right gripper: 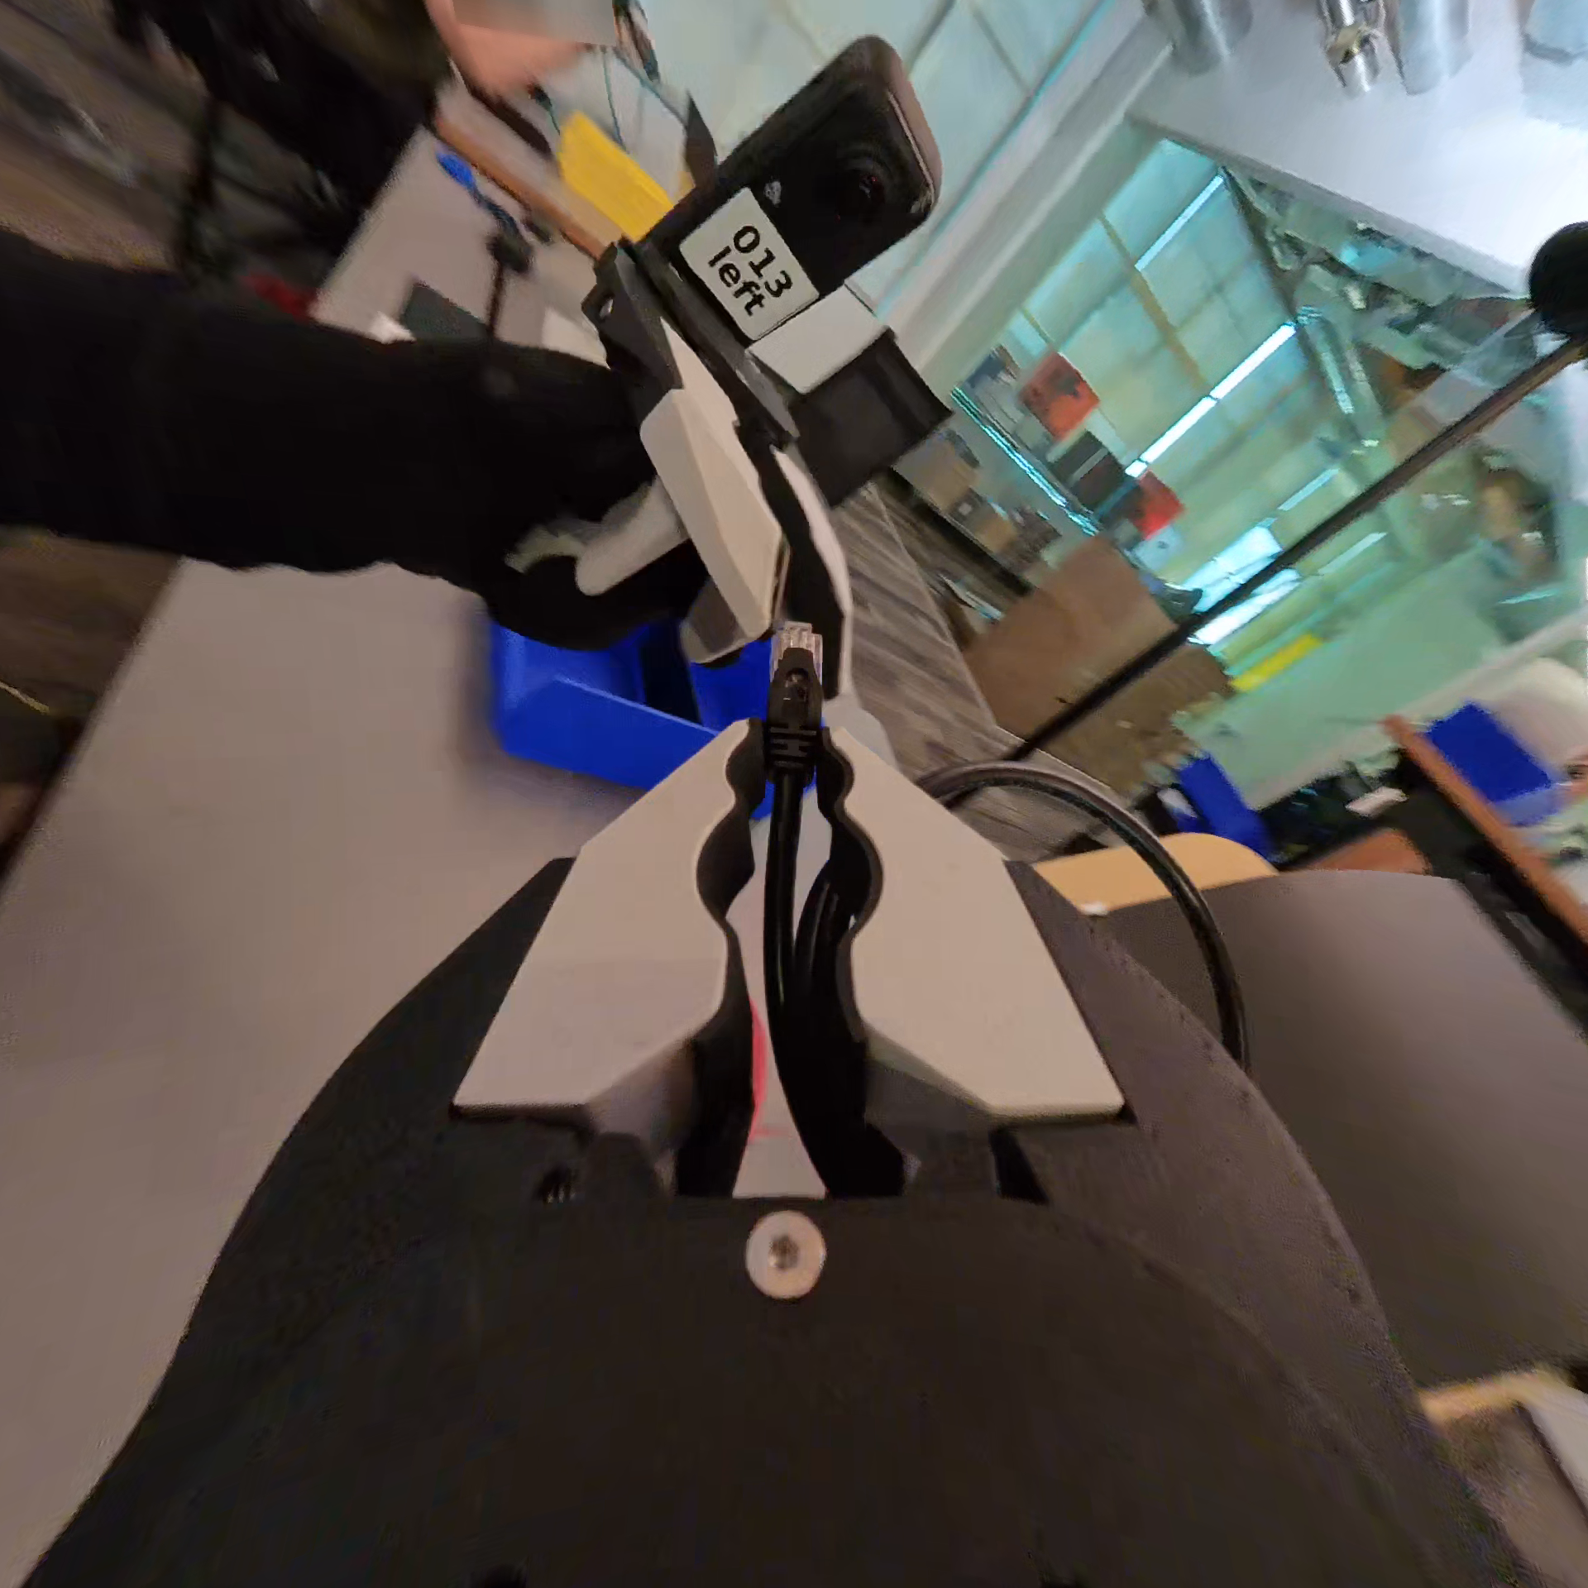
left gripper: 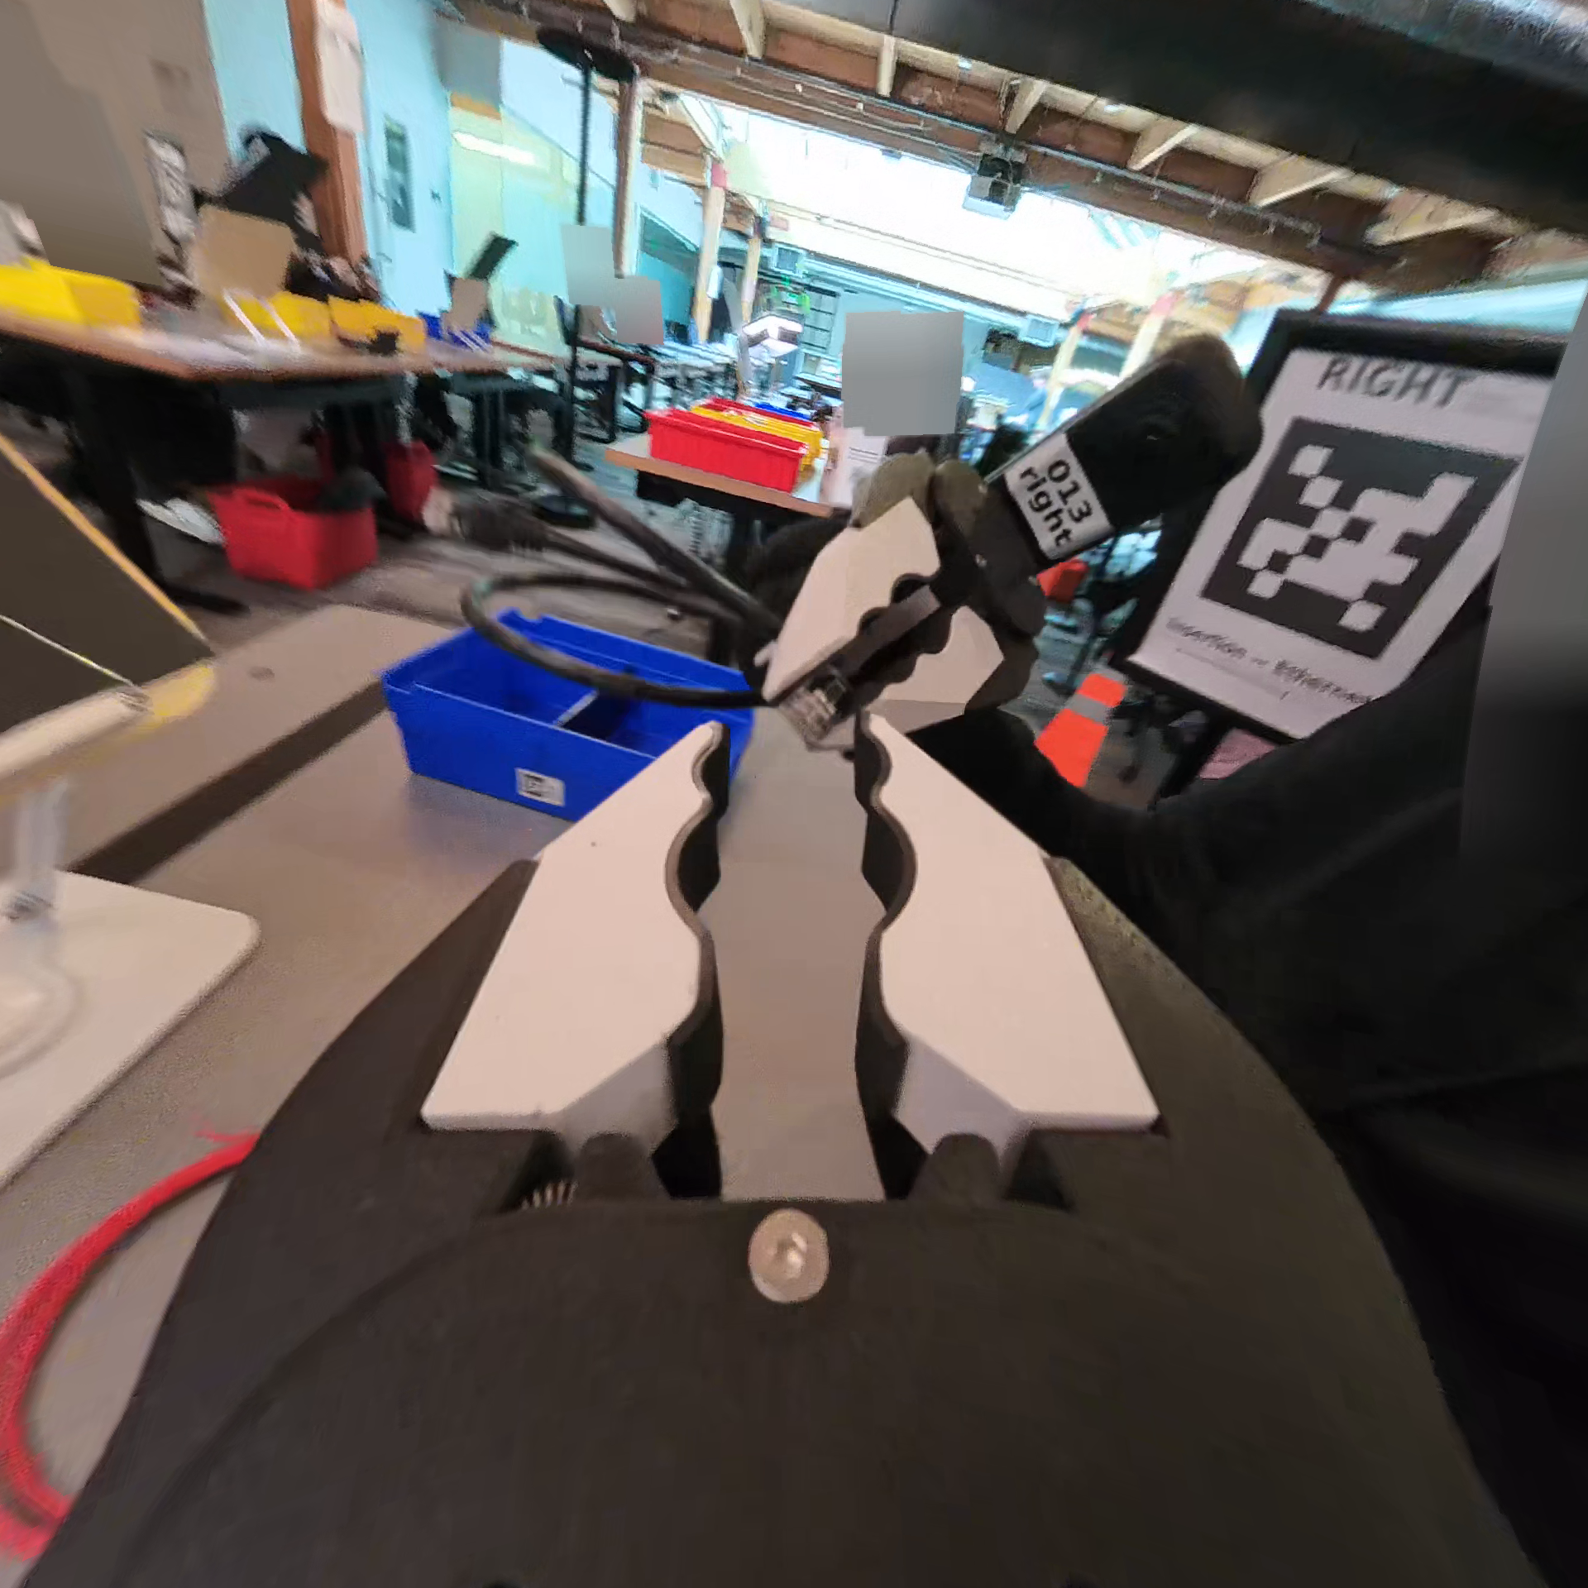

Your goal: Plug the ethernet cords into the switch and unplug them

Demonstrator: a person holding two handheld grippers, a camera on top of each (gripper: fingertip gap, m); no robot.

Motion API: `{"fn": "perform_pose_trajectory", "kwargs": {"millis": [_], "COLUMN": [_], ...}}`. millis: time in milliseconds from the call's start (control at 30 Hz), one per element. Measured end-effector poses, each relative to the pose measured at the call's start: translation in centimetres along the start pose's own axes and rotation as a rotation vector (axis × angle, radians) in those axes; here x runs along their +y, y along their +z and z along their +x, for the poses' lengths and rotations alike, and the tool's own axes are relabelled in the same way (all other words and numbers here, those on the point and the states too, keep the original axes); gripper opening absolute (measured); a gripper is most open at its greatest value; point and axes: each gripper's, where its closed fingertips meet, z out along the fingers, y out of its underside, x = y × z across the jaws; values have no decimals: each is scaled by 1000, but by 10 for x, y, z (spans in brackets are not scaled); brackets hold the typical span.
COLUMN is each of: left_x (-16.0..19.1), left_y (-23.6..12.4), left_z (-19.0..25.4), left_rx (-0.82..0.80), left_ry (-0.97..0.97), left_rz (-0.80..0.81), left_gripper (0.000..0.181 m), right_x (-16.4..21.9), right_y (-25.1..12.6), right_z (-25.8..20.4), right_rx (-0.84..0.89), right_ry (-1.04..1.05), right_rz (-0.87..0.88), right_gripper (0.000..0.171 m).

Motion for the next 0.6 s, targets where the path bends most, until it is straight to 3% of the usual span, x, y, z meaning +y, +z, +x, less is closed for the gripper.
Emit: {"fn": "perform_pose_trajectory", "kwargs": {"millis": [267, 367, 600], "left_x": [4, 4, -1], "left_y": [9, 9, 5], "left_z": [7, 3, 8], "left_rx": [120, 91, 142], "left_ry": [-165, -164, -189], "left_rz": [21, 26, 69], "left_gripper": [29, 14, 12], "right_x": [8, 5, -1], "right_y": [6, 7, 7], "right_z": [-4, -6, -6], "right_rx": [80, 85, 100], "right_ry": [-253, -278, -288], "right_rz": [-172, -172, -135], "right_gripper": [9, 9, 9]}}
